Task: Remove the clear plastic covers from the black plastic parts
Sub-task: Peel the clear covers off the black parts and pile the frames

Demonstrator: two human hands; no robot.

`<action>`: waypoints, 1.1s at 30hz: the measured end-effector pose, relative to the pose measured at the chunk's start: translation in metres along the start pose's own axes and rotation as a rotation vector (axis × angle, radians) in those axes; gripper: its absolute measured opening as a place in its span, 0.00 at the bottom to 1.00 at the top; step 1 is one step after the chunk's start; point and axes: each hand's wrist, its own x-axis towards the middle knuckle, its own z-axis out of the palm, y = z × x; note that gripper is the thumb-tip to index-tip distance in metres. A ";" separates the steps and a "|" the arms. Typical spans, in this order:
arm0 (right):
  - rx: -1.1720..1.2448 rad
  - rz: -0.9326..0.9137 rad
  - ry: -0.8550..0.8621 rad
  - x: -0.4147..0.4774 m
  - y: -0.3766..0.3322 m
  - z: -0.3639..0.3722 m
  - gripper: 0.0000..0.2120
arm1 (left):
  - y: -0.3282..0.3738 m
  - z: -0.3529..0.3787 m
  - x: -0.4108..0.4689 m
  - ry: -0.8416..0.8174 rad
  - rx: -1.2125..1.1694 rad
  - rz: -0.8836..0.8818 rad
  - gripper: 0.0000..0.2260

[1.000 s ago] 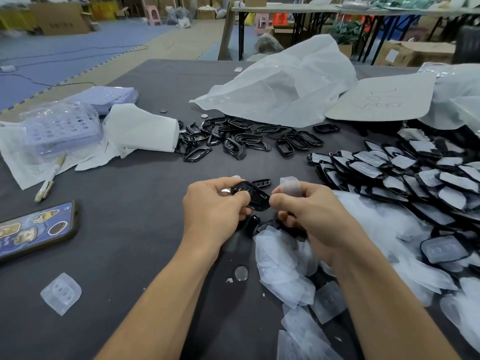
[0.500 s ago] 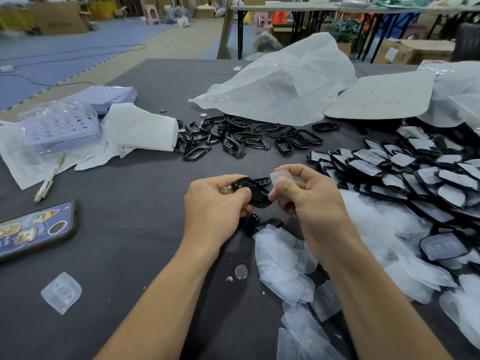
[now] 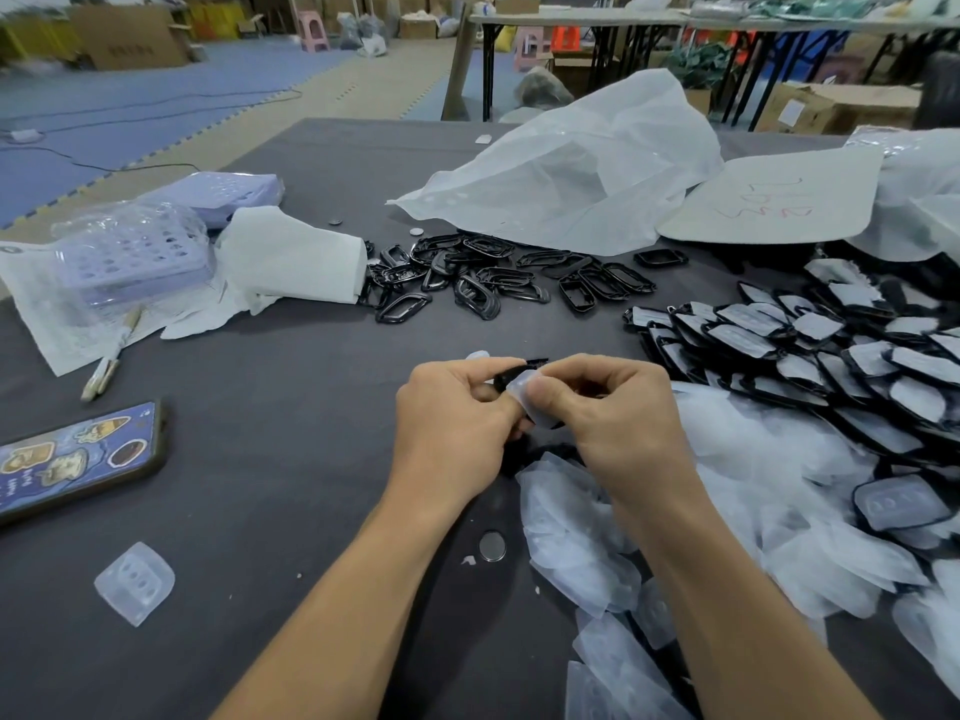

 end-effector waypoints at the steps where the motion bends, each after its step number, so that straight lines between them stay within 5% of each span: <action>1: -0.028 -0.017 0.021 0.000 0.001 0.000 0.06 | -0.001 0.000 0.000 -0.016 -0.002 0.004 0.07; 15: -0.238 -0.130 0.224 0.005 0.006 -0.003 0.11 | 0.002 0.003 -0.001 -0.198 -0.226 -0.019 0.18; 33: -0.044 0.030 0.025 0.007 0.002 -0.011 0.08 | 0.014 0.003 -0.004 -0.146 -0.384 -0.225 0.11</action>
